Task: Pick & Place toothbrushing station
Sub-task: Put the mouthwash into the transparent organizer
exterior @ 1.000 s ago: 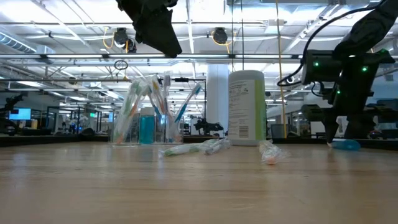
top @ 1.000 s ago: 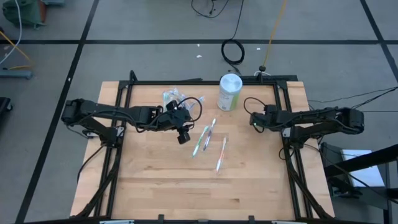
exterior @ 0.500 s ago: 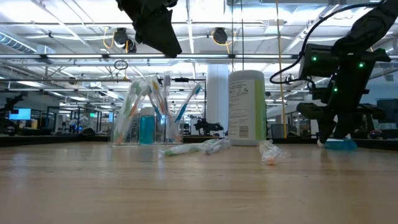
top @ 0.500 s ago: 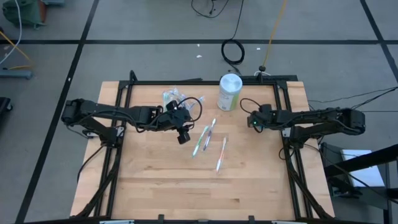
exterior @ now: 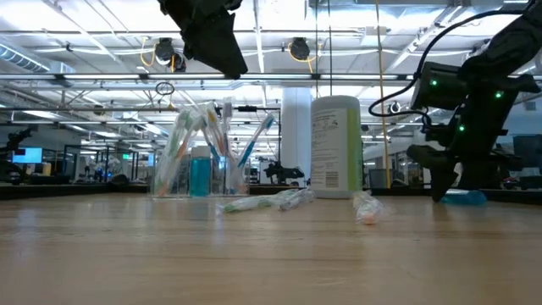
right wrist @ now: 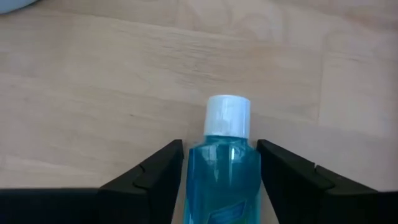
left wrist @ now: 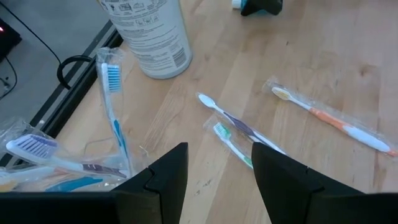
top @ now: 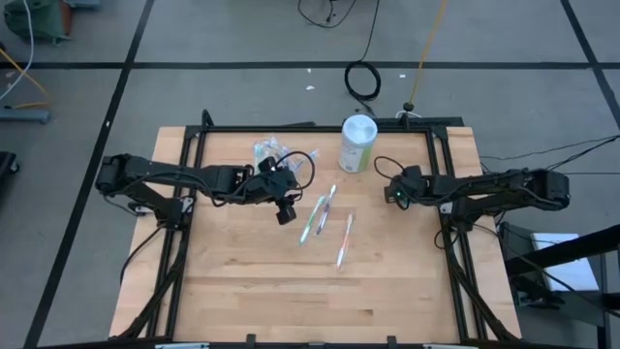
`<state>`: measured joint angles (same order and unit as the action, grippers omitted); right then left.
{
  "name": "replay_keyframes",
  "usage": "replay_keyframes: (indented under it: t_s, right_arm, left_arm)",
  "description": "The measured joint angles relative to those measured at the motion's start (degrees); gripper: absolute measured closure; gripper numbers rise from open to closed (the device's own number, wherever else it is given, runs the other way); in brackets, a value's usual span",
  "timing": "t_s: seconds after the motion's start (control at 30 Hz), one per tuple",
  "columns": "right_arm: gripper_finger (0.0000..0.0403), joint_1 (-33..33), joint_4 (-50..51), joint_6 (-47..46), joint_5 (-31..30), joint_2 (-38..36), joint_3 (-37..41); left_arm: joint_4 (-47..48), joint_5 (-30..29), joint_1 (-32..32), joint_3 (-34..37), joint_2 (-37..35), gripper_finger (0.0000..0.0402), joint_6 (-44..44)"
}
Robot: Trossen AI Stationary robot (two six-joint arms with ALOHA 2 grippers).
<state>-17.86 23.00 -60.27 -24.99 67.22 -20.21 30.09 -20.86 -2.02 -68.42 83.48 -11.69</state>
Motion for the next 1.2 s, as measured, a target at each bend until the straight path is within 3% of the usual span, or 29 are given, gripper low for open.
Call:
replay_keyframes:
  t_s: [0.3, 0.53, 0.83, 1.2]
  right_arm:
    - [0.0245, 0.12, -3.67, 5.82, -1.12, 0.01, 0.61]
    - [0.0229, 0.68, -7.4, 9.56, -1.73, -2.28, 0.79]
    - [0.0247, 5.82, -10.73, 17.22, -0.66, -8.83, 0.96]
    - [0.0249, 15.96, -43.13, 34.93, -1.89, -7.61, 0.81]
  left_arm:
    - [-0.17, 0.0, 0.02, 0.0, 0.0, 0.0218, -0.16]
    - [0.17, 0.0, 0.02, 0.0, 0.0, 0.0217, -0.51]
    - [0.15, 0.0, -0.02, 0.0, 0.0, 0.0218, -0.42]
    - [-0.5, 1.72, 0.13, 0.0, 0.0, 0.0217, -7.69]
